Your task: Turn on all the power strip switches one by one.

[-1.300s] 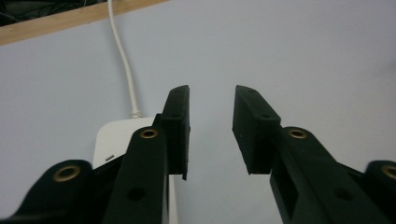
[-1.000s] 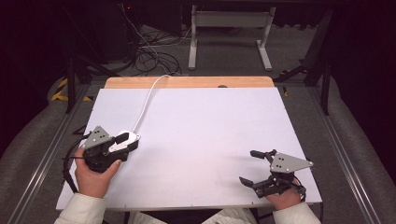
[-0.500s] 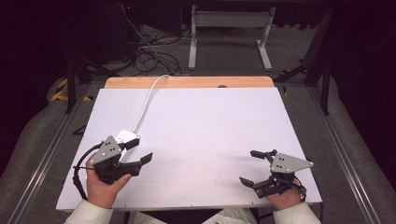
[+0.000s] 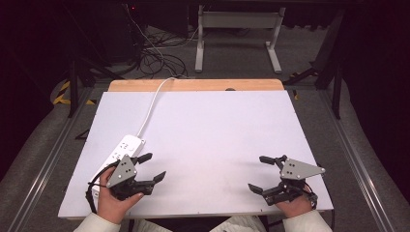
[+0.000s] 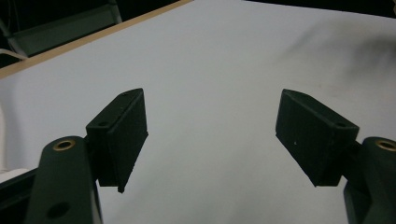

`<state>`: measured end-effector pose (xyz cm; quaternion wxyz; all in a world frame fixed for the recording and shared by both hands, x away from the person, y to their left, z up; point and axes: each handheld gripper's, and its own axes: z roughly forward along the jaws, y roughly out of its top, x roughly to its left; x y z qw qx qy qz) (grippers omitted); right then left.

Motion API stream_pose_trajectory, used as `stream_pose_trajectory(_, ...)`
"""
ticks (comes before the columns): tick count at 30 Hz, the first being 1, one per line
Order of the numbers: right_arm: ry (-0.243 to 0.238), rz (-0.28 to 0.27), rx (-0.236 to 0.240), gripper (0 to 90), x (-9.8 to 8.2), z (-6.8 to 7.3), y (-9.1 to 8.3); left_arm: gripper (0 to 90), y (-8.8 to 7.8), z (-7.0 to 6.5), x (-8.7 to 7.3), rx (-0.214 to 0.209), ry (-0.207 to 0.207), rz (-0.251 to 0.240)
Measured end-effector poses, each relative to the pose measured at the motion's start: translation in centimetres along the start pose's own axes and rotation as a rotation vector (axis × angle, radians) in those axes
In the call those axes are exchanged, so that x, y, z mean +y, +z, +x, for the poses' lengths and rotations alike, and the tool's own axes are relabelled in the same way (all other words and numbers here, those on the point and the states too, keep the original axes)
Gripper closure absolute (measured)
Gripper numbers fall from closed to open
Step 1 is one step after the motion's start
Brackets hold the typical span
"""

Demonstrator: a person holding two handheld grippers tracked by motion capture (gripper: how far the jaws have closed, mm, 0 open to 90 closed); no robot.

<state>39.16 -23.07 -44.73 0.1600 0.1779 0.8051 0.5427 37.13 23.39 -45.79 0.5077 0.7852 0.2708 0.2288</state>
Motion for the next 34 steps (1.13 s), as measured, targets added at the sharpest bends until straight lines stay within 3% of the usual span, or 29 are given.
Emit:
stream_pose_trajectory(8,0.0,0.004,-0.001,6.8,0.0,0.0,0.0,24.6,0.7,0.0,-1.8,-0.039,-0.043,0.043)
stream_pose_trajectory(13,0.001,0.007,0.002,6.9,0.0,0.1,0.1,23.3,1.0,-0.8,-2.1,-0.039,-0.01,0.085)
stream_pose_trajectory(16,0.003,0.009,0.003,6.8,0.0,0.0,0.1,24.4,1.0,-0.9,-1.8,-0.025,0.002,0.064)
stream_pose_trajectory(28,0.006,0.015,0.008,6.8,0.0,-0.1,0.3,24.3,0.8,-0.5,-1.4,-0.025,-0.055,0.002)
stream_pose_trajectory(34,0.006,0.016,0.007,6.8,0.0,-0.1,0.4,24.8,0.4,-0.4,-1.3,-0.009,-0.056,-0.02)
